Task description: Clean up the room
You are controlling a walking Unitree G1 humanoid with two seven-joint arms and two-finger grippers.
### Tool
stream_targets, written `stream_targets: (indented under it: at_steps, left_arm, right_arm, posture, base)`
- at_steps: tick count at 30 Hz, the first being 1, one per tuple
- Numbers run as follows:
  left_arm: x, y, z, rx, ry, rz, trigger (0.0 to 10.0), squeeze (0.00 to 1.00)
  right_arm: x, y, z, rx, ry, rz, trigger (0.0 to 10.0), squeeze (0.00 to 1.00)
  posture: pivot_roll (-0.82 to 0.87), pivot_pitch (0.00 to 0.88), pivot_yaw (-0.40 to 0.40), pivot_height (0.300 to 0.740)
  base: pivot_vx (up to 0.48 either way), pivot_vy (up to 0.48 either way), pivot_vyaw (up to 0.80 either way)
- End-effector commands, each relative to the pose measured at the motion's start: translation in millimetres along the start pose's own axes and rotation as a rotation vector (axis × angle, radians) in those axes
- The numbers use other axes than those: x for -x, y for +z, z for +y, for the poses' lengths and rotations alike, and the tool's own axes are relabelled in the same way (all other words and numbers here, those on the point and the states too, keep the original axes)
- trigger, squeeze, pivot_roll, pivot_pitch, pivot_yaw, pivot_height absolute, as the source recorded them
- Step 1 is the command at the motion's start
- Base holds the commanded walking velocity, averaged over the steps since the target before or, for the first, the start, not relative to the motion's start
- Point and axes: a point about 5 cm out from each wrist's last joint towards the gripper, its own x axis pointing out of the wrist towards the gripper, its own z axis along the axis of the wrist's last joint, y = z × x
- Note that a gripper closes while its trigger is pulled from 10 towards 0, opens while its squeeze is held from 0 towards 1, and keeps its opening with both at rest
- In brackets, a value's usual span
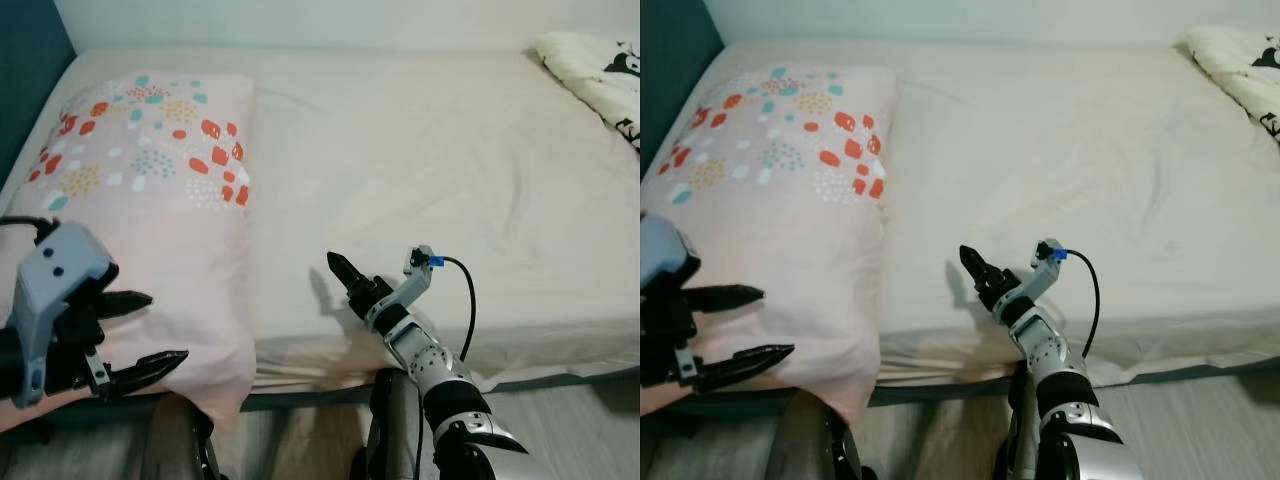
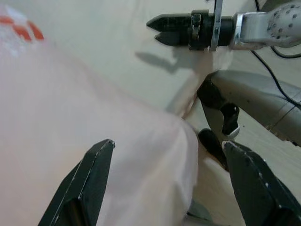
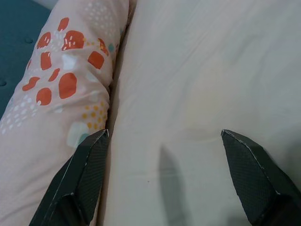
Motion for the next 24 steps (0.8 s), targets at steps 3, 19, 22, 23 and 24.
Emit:
stream_targets:
  at_steps: [3, 19, 22, 23, 24]
  left_arm:
    - [-9.3, -2.0, 27.1, 0.027, 0.176, -0.097, 10.0, 1.00]
    - [-46.5, -84.2, 151.6, 0.552, 1.159, -0.212, 10.0, 0.00]
    - [-72.4, -93.2, 150.9, 0.511, 1.160, -0.116, 10.0, 0.00]
    - [-72.4, -93.2, 150.9, 0.511, 1.160, -0.116, 10.0, 0.00]
    - [-86.7, -95.4, 147.4, 0.510, 1.125, -0.100, 10.0, 0.00]
  right_arm:
    - [7.1, -7.7, -8.8, -0.010, -0.042, 0.016, 10.0, 0.00]
    - [22.7, -1.2, -20.5, 0.007, -0.092, -0.027, 10.0, 0.00]
    - [27.5, -2.7, -23.1, 0.009, -0.104, -0.031, 10.0, 0.00]
    - [27.5, -2.7, -23.1, 0.009, -0.104, -0.031, 10.0, 0.00]
    - [29.1, -3.4, -23.9, 0.009, -0.109, -0.033, 10.0, 0.00]
  posture:
    - [0.16, 0.211, -0.067, 0.350]
    - [0.09, 0.233, -0.036, 0.350]
    - [0.08, 0.240, -0.028, 0.350]
    - [0.08, 0.240, -0.028, 0.350]
    - [0.07, 0.242, -0.026, 0.350]
  base:
    - [0.000, 0.000, 0.00]
    - [0.000, 0.000, 0.00]
    - [0.000, 0.000, 0.00]
    - [0.000, 0.000, 0.00]
    - [0.000, 0.000, 0.00]
